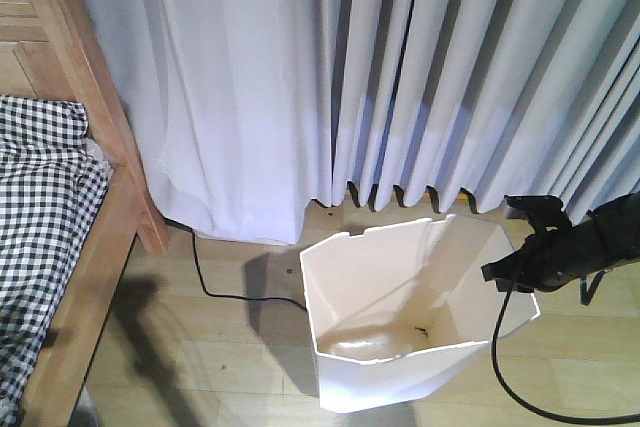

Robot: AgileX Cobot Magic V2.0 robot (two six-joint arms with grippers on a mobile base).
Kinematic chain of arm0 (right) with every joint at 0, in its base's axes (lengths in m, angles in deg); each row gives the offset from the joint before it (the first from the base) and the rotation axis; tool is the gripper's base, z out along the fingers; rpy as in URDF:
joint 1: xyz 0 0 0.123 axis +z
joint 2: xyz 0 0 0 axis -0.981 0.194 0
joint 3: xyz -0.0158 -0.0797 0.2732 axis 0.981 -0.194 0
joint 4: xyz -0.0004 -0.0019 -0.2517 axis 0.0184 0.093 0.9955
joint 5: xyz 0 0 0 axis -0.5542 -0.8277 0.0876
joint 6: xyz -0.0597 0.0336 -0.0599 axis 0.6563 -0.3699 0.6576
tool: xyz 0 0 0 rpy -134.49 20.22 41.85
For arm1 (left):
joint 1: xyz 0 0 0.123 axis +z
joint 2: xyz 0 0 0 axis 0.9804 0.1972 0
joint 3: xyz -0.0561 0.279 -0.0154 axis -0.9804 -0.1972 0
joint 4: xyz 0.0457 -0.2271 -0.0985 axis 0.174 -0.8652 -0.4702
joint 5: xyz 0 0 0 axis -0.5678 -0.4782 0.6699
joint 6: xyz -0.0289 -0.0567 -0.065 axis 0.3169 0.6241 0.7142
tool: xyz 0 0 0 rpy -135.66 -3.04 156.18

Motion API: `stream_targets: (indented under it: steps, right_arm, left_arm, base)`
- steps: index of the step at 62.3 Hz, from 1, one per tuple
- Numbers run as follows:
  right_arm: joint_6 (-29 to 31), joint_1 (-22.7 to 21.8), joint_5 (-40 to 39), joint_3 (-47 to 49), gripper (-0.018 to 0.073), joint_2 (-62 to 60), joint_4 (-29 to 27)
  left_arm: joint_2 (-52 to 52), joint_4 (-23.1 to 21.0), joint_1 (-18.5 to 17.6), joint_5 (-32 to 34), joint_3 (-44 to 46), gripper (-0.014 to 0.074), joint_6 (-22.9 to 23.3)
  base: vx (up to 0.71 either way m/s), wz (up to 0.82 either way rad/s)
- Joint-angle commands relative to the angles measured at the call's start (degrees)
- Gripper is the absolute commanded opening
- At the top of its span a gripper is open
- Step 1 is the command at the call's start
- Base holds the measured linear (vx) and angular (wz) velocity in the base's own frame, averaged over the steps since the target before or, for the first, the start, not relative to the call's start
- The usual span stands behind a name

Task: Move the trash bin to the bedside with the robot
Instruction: 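Carry the held bin with the right gripper toward the bedside, then lower the held bin onto the floor beside the bed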

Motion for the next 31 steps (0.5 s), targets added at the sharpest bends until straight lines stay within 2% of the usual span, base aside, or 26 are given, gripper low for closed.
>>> stream_targets:
  steps: [1,19,31]
  right_arm:
    - [-0.65,-0.21,8.09,0.97,-0.0006,-4.29,-2.45]
    - [-1.33,-0.21,8.58,0.97,-0.0006,-4.29,-3.19]
    - [-0.36,-0.26,6.05,1.16,-0.0006,-2.07,-10.25]
  left_arm:
    - [-0.59,0.17,-0.34,4.2,-1.65,-0.0006,0.46]
    - [-0.59,0.17,-0.34,4.2,-1.65,-0.0006,0.46]
    - [-0.59,0.17,-0.34,4.2,-1.65,-0.0006,0.46]
  base:
    - [0.0,0.0]
    - [0.0,0.0]
    - [0.0,0.0]
